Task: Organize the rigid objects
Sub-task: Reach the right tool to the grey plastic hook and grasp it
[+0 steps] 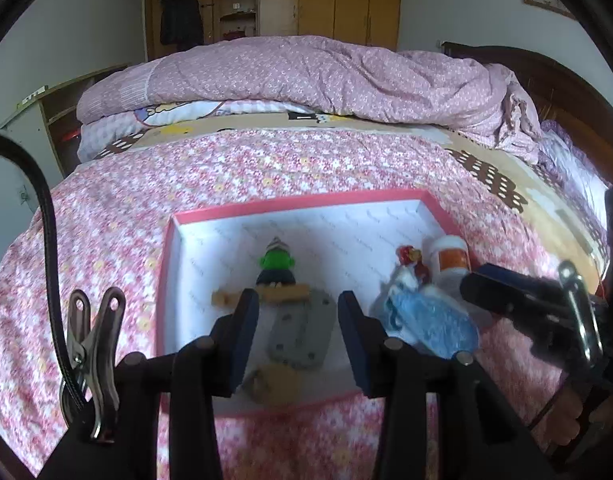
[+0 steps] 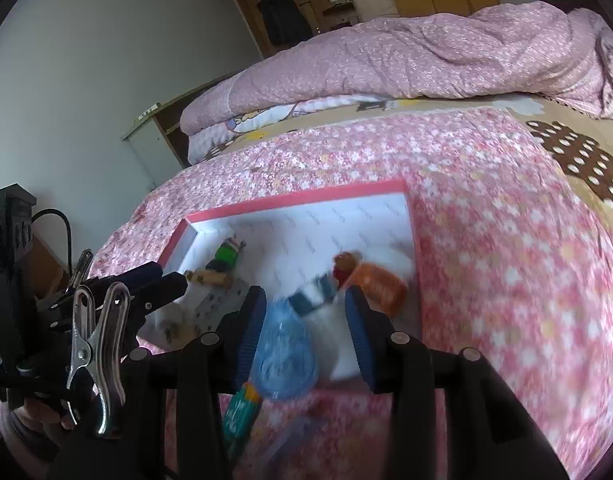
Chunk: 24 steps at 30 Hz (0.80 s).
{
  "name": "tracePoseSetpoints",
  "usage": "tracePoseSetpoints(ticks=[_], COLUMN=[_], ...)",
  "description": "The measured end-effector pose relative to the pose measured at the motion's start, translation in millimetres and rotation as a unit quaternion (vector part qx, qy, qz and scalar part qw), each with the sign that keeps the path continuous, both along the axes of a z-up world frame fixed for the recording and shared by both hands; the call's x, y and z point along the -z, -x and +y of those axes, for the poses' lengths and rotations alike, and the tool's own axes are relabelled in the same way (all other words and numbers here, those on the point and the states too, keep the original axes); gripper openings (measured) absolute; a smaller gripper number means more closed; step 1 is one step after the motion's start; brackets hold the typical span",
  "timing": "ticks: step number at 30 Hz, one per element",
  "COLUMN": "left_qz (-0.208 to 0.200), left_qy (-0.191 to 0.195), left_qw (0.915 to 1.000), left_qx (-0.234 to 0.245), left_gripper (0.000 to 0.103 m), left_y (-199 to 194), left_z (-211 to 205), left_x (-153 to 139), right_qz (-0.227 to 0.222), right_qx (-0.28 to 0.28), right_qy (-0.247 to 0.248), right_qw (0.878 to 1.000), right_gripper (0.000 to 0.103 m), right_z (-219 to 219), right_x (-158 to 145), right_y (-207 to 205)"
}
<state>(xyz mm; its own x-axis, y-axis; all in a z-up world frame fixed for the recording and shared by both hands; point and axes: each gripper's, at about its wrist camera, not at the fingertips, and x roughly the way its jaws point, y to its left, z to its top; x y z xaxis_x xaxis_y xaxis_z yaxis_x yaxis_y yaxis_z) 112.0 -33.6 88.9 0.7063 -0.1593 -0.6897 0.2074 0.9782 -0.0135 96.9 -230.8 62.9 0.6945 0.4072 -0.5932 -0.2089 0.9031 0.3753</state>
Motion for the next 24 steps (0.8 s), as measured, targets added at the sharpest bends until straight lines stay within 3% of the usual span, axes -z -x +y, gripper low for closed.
tracePoseSetpoints(ticks=[11,24], left_qz=[0.018,0.027], left_qy=[-0.003,0.013], left_qw=[0.9998,0.9995], left_qx=[0.004,-0.004], left_gripper=[0.043,0.043], left_y=[35,63], left_z=[8,21], left_x=[4,12], right_qz=[0.021,0.03], right_qx=[0.009,0.021], right_qy=[-0.004,0.004], right_qw=[1.0,0.999], right_gripper=[0.042,0.042], right_z=[-2,-3], right_x=[6,12], right_y=[49,75])
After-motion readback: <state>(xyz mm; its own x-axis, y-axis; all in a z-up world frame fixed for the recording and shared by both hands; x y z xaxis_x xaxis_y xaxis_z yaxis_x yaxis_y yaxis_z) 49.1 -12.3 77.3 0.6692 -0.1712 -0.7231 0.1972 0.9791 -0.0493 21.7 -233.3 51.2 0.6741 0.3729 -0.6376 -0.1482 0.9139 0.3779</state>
